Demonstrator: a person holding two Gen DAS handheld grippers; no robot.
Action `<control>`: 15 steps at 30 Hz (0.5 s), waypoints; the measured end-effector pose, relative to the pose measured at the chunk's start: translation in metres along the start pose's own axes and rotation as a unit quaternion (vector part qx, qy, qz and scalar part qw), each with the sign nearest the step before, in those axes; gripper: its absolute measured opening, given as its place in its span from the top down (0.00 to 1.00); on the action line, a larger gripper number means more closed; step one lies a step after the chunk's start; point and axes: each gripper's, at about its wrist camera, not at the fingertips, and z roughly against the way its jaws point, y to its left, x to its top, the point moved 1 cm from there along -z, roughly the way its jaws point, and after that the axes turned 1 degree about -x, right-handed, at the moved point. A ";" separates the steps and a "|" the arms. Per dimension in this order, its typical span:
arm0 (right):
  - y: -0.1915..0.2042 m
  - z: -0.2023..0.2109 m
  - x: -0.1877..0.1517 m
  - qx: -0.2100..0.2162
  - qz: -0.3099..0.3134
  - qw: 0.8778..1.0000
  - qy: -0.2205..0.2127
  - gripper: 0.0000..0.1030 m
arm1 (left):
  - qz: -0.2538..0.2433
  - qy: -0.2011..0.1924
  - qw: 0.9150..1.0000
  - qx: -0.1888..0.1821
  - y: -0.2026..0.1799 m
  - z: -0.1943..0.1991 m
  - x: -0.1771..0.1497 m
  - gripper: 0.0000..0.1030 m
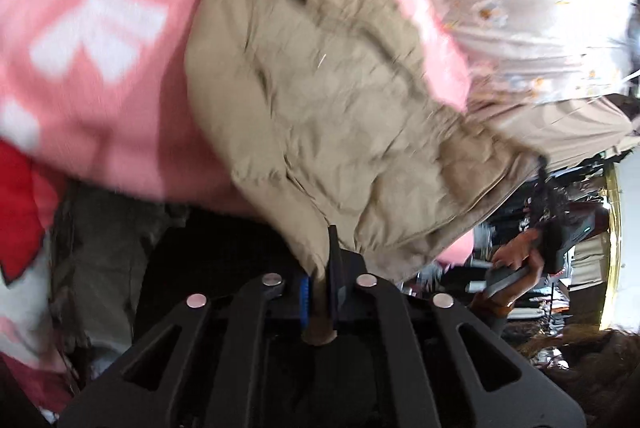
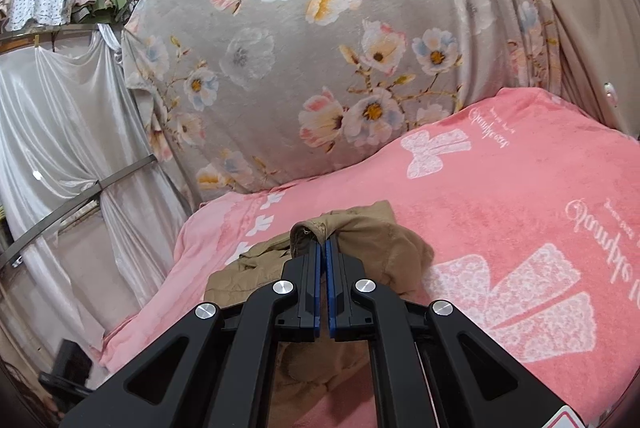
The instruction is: Fold large clothes
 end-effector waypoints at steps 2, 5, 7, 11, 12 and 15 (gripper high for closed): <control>0.001 0.013 0.003 -0.009 0.003 1.000 -0.025 0.97 | -0.027 -0.053 0.998 -0.004 -0.019 0.028 0.012 0.96; 0.007 0.028 0.012 -0.017 0.013 0.998 -0.061 0.97 | -0.077 -0.138 0.987 0.007 -0.053 0.077 0.030 0.96; 0.011 0.027 0.018 -0.021 0.020 0.997 -0.067 0.97 | -0.111 -0.184 0.976 0.022 -0.074 0.099 0.047 0.96; 0.014 -0.007 0.038 -0.031 0.033 0.997 -0.066 0.97 | -0.133 -0.219 0.966 0.044 -0.098 0.107 0.096 0.96; 0.013 -0.017 0.043 -0.033 0.033 0.996 -0.070 0.97 | -0.136 -0.224 0.964 0.051 -0.102 0.104 0.113 0.96; 0.003 -0.066 0.066 -0.041 0.023 0.997 -0.064 0.97 | -0.144 -0.239 0.957 0.081 -0.111 0.089 0.172 0.96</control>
